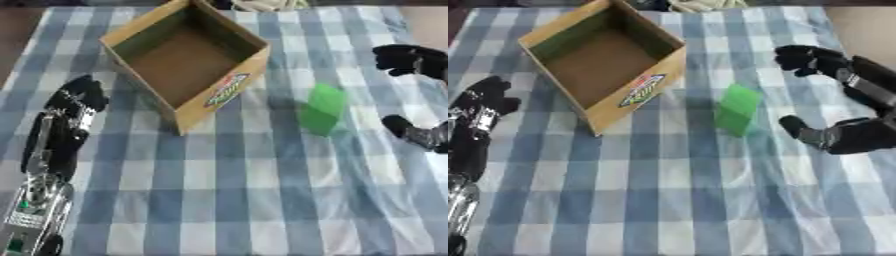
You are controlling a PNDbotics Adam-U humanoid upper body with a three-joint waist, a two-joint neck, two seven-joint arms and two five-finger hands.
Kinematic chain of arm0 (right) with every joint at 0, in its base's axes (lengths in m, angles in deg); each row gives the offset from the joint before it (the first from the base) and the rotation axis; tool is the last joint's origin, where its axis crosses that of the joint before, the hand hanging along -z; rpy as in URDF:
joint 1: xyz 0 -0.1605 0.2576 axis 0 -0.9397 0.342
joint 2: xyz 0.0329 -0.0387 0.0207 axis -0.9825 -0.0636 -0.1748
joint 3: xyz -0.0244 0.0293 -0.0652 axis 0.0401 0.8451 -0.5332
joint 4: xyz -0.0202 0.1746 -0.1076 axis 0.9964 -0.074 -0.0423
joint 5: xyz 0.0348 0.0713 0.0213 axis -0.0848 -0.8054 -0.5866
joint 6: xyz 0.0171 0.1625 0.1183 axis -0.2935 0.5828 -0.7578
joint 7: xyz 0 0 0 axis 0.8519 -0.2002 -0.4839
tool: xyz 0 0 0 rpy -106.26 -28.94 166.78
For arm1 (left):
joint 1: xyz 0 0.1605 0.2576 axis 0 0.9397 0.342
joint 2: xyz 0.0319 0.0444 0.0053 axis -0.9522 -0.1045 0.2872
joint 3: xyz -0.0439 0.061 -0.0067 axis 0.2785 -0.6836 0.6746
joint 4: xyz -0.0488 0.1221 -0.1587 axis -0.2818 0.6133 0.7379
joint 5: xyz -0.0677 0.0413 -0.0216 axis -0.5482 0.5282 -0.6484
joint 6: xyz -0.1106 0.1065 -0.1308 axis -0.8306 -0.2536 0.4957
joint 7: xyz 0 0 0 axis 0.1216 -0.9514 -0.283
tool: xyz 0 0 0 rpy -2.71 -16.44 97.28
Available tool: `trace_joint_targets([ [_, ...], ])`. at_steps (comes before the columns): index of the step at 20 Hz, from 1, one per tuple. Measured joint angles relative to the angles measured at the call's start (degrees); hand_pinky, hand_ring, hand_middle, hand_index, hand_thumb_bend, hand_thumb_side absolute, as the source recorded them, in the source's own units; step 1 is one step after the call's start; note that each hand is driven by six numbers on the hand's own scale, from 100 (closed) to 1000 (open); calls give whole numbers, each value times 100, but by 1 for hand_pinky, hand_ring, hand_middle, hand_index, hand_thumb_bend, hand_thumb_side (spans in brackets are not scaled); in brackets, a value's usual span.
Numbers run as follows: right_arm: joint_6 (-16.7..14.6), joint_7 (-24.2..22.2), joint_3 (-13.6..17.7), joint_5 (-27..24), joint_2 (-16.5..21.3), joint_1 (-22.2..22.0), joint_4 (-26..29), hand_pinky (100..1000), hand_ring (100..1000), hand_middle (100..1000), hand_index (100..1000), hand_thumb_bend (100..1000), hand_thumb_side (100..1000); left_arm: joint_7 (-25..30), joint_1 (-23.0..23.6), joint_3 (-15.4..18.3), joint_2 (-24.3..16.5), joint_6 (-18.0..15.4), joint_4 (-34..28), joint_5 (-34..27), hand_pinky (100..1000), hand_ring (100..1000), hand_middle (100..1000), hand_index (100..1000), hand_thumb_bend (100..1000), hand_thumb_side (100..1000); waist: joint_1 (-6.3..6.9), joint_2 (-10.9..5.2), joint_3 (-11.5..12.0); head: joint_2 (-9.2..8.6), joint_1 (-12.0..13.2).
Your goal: Pick up objects on the table and place them in the box.
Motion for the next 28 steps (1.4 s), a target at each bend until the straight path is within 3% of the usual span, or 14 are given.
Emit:
trace_joint_targets([
  [6, -76, -481, -260, -58, 681, 346, -301, 899, 944, 1000, 1000, 357, 489, 74, 0, -33, -1, -1, 1, 0, 806, 697, 754, 839, 507, 566, 1, -21, 64, 0, -33],
  [12, -158, -826, -421, 54, 789, 654, -619, 906, 949, 1000, 1000, 471, 543, 122, 0, -36, -1, -5, 2, 0, 806, 698, 755, 839, 509, 566, -3, -26, 94, 0, -46],
  [17, -241, -912, -490, 197, 789, 899, -927, 909, 949, 1000, 1000, 593, 653, 147, 0, -55, -1, -10, 3, 0, 806, 698, 755, 840, 509, 567, -11, -51, 118, 0, -51],
  [28, -383, -957, -618, 486, 705, 1379, -1510, 902, 943, 1000, 1000, 548, 621, 210, 5, -70, -2, -6, 5, 0, 807, 700, 756, 840, 508, 570, -14, -55, 142, 4, -89],
])
